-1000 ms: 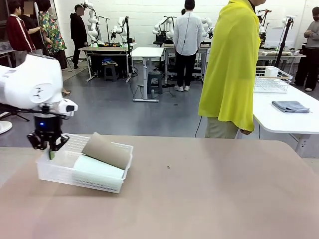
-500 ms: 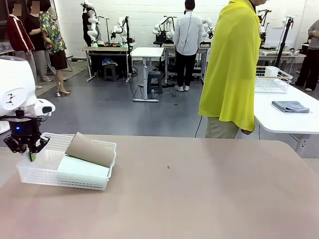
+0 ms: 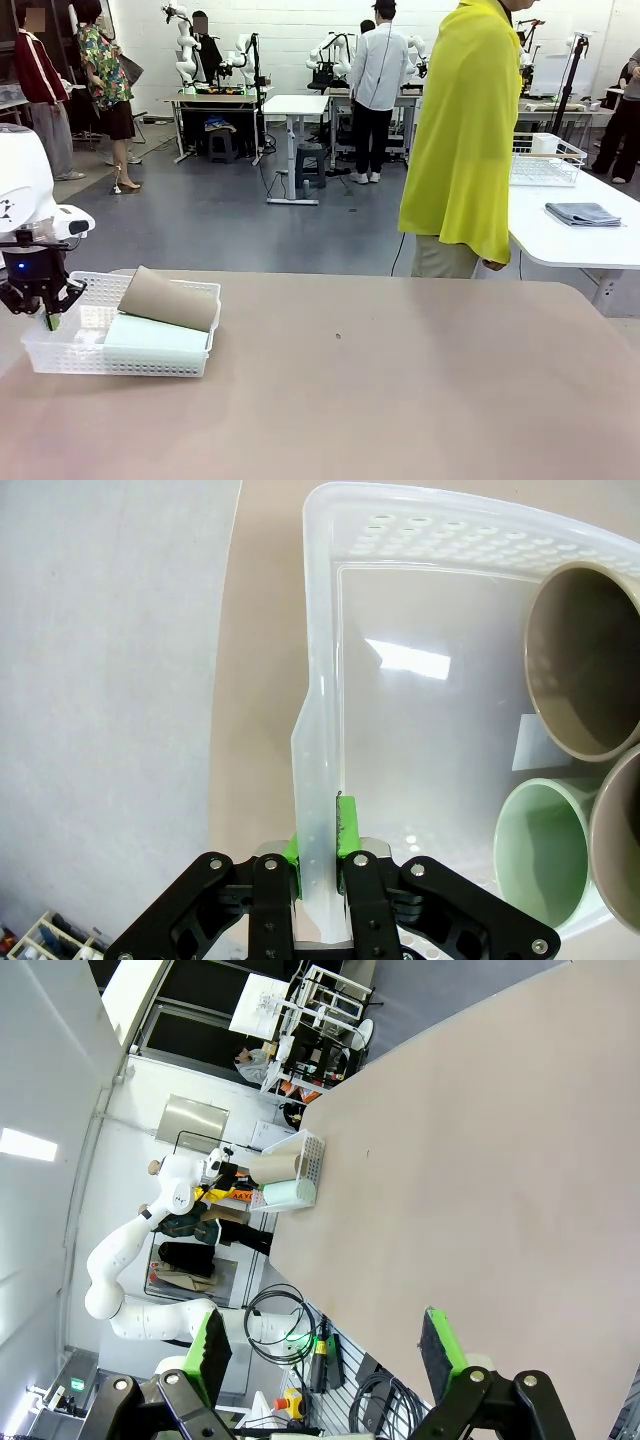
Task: Clean and organize the cups into the basket.
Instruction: Move the Organizing basket back to the left side of the table.
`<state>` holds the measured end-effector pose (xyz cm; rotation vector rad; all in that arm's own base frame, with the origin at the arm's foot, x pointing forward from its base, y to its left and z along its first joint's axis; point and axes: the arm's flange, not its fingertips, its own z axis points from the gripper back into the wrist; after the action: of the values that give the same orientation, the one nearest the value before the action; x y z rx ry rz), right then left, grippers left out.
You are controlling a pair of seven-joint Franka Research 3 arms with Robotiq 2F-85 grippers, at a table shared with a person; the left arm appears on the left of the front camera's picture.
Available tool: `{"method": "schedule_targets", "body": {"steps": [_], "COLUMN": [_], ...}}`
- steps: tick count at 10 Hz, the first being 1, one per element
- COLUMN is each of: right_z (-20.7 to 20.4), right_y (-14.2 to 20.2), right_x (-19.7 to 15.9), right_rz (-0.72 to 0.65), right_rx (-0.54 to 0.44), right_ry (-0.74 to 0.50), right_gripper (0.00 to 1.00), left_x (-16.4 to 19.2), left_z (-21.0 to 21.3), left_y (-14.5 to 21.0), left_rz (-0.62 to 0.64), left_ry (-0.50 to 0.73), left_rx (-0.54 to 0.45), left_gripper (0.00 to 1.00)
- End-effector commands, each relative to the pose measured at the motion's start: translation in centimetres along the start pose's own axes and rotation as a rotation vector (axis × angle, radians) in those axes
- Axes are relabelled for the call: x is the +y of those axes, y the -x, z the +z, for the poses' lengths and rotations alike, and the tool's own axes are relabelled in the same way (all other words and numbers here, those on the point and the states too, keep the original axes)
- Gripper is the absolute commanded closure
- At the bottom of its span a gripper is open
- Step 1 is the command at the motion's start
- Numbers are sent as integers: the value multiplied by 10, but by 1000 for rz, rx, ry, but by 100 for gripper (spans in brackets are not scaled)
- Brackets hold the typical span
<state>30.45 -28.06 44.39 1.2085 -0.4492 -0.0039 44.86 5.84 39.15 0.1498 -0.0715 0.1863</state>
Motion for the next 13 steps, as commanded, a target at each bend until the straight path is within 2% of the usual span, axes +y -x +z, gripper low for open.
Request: {"method": "schedule_targets", "body": {"steps": [1, 2, 3, 4, 5, 6, 12, 13], "right_z": [0, 0, 0, 0, 0, 0, 0, 0], "right_y": [0, 0, 0, 0, 0, 0, 0, 0], "right_x": [1, 1, 1, 1, 1, 1, 1, 1], "right_rz": [6, 6, 6, 6, 6, 6, 6, 6], "right_rx": [-9, -9, -9, -9, -9, -9, -9, -9], "right_ry": [12, 12, 12, 12, 12, 12, 12, 12], "right_gripper": [0, 0, 0, 0, 0, 0, 0, 0], "left_x": [-4, -4, -6, -8, -6, -2, -3, -5], "left_z": [-12, -17, -18, -20, -21, -20, -8, -3], "left_y": [-9, -11, -12, -13, -14, -15, -12, -10], "left_rz": [-6, -10, -16, -14, -14, -15, 10, 27], "left_ry": [27, 34, 39, 38, 38, 38, 52, 55], "left_rx": [-6, -2, 8, 13, 17, 16, 4, 5], "left_gripper": [94, 94, 49, 45, 34, 0, 0, 4]}}
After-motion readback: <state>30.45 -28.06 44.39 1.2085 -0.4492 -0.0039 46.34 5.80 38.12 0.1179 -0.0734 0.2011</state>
